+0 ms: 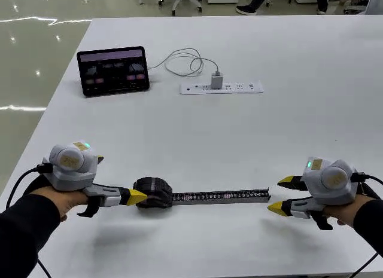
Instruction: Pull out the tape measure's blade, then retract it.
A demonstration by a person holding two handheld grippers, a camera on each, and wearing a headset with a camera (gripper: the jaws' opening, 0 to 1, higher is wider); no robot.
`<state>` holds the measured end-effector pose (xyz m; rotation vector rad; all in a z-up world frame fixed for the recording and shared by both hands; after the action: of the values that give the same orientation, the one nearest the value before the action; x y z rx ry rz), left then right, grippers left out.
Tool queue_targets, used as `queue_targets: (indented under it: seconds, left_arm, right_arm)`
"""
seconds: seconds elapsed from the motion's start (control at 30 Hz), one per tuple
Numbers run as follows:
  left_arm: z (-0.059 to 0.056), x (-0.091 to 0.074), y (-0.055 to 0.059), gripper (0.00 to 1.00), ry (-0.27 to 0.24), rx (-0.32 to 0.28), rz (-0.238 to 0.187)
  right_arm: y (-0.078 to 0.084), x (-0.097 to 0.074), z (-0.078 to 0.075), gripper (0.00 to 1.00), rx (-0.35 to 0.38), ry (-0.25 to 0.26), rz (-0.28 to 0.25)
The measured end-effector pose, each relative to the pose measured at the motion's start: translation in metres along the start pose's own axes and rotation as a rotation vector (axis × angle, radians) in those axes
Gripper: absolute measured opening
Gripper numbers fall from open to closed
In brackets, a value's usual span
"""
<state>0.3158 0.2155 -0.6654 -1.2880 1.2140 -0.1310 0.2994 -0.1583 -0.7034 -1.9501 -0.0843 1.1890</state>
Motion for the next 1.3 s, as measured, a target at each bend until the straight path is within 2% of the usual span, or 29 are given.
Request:
queue_targets:
  seconds: [0.17, 0.23, 0.53, 0.63, 0.83, 1.0, 1.3]
  left_arm:
    - [-0.005, -0.01, 0.016, 1.0, -0.002, -0.037, -0.018]
    - [-0.009, -0.014, 0.02, 1.0, 0.002, -0.032, -0.019]
    - [-0.022, -0.025, 0.024, 1.0, -0.024, 0.002, -0.03]
    - [-0.027, -0.025, 0.026, 1.0, -0.026, -0.008, -0.041]
    - [-0.038, -0.031, 0.033, 1.0, -0.021, -0.027, -0.058]
    - [-0.044, -0.036, 0.039, 1.0, -0.024, -0.061, -0.083]
    - [-0.054, -0.05, 0.042, 1.0, -0.04, -0.055, -0.088]
  right_arm:
    - [0.0, -0.011, 0.003, 0.41, 0.032, 0.025, -0.021]
    - [0.003, -0.014, 0.004, 0.42, 0.036, 0.028, -0.021]
    - [0.007, -0.032, 0.001, 0.54, 0.09, 0.091, -0.043]
    - [0.009, -0.039, 0.003, 0.57, 0.117, 0.091, -0.037]
    - [0.016, -0.055, 0.004, 0.66, 0.129, 0.132, -0.043]
    - [0.025, -0.065, 0.003, 0.69, 0.139, 0.161, -0.041]
    - [0.032, -0.086, 0.01, 0.76, 0.183, 0.203, -0.054]
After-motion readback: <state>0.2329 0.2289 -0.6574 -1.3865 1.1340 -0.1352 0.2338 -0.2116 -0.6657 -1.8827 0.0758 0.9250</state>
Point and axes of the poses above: the centre of the closed fingertips' face, and the gripper's own axes: x roughly forward along the fingers, z roughly to its left, y roughly out of its underside, the point moved 3 cm from there along -x, roughly backward along the fingers, and after that the axes turned 14 degrees about y, right-handed, at the moved point
